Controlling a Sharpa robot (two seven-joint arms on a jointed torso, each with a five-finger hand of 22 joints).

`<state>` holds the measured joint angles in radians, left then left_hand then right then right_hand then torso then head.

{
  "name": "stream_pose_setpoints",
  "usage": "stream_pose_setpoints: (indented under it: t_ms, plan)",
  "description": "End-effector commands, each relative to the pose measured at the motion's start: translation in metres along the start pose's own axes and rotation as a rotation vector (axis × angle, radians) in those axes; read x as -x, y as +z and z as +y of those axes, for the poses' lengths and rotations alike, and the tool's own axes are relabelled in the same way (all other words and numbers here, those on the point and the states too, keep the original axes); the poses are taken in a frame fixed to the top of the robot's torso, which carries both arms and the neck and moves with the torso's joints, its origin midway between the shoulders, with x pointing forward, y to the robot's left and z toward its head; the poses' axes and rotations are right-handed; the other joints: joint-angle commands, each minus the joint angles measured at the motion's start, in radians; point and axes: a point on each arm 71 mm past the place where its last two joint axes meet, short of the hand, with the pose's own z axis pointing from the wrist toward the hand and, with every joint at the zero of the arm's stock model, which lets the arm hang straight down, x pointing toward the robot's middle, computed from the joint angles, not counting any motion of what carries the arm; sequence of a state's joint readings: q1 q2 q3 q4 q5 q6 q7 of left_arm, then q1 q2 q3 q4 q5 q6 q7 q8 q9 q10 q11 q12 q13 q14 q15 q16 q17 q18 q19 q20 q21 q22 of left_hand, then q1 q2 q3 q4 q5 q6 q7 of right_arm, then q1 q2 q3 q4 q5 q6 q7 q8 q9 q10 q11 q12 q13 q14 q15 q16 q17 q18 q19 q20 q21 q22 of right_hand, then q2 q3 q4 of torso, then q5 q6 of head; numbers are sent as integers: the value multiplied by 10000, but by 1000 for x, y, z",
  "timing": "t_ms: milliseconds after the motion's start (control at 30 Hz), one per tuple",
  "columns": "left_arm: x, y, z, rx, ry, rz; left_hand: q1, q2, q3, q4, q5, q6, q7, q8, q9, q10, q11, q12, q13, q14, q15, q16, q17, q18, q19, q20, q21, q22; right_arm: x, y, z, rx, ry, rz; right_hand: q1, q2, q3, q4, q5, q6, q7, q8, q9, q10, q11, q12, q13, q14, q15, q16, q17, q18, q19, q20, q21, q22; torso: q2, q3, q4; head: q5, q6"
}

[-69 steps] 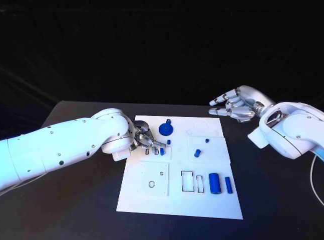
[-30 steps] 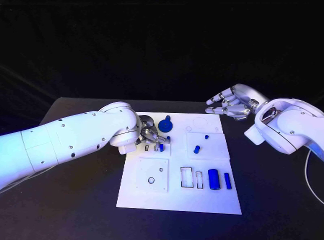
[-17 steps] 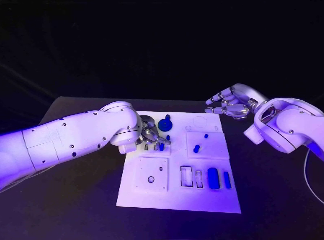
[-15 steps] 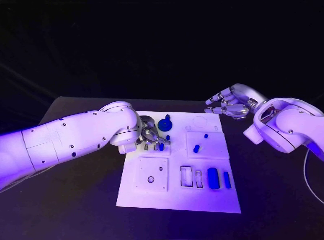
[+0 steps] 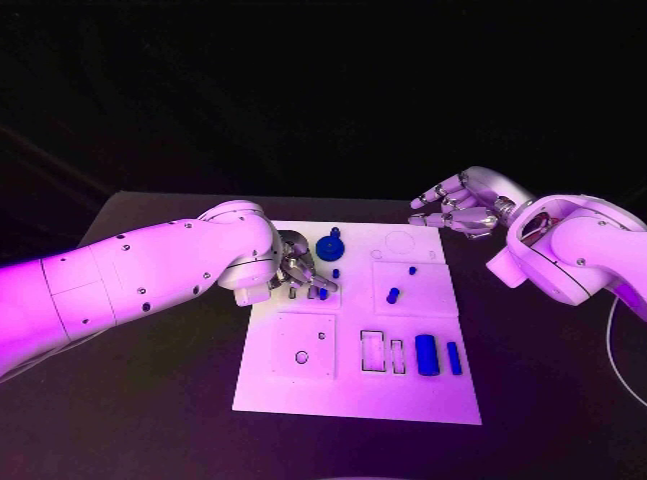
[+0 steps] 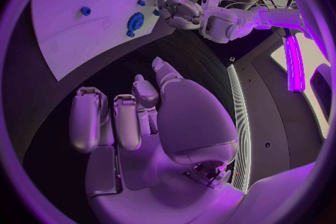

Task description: Assemble the parts on the task board

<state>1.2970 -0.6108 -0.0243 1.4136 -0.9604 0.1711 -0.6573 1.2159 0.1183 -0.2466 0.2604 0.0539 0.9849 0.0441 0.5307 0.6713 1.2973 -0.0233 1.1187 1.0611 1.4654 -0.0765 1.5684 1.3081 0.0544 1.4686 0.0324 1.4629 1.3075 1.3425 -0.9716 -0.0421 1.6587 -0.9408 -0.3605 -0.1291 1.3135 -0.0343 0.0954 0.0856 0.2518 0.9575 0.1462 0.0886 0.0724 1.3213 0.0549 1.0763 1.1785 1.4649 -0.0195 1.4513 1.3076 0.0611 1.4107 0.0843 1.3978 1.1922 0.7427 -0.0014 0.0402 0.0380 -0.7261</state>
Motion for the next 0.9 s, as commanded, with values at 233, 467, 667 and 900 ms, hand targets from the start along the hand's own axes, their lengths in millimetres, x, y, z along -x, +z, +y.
stream_pose_setpoints:
  t_ms: [233,467,667,900]
  plan:
    - [1,0,0,16,68,-9,595,371,389,-353,-30,-169,-30,87,196,16,-37,29,9,1054,-87,24,2627,-183,363,-78,73,916,-2,0,0,-37,-5,129,19,58,-68,-8,55,81,-1,56,0,-37,6,-46,-11,682,-18,-43,1024,145,-56,-16,-64,-3,-1,5,-2,2,-22]
    - [0,2,-2,26,86,18,649,384,444,-397,-34,-195,-26,91,237,26,-37,49,33,1054,-89,24,2627,-189,370,-80,89,945,-2,0,0,-37,-1,170,19,58,-68,-8,55,81,-1,56,0,-37,6,-46,-11,682,-18,-43,1024,145,-56,-16,-64,-3,9,5,-6,2,-36]
    - [0,3,-2,37,116,59,612,326,418,-389,-34,-203,-18,96,261,25,-30,46,30,1054,-85,24,2627,-188,368,-80,86,941,-3,0,0,-36,-1,213,19,58,-68,-8,55,81,-1,56,0,-37,6,-46,-11,682,-18,-43,1024,145,-56,-16,-64,-3,5,2,3,-1,-59]
    - [0,3,0,72,155,120,1313,559,1001,-832,-21,-323,-106,47,356,-19,-104,-5,2,1054,-139,24,2627,-182,356,-115,80,941,-4,-1,1,-47,30,279,19,58,-68,-8,55,81,-1,56,0,-37,6,-46,-11,682,-18,-43,1024,145,-56,-16,-64,-3,7,1,2,0,-86]
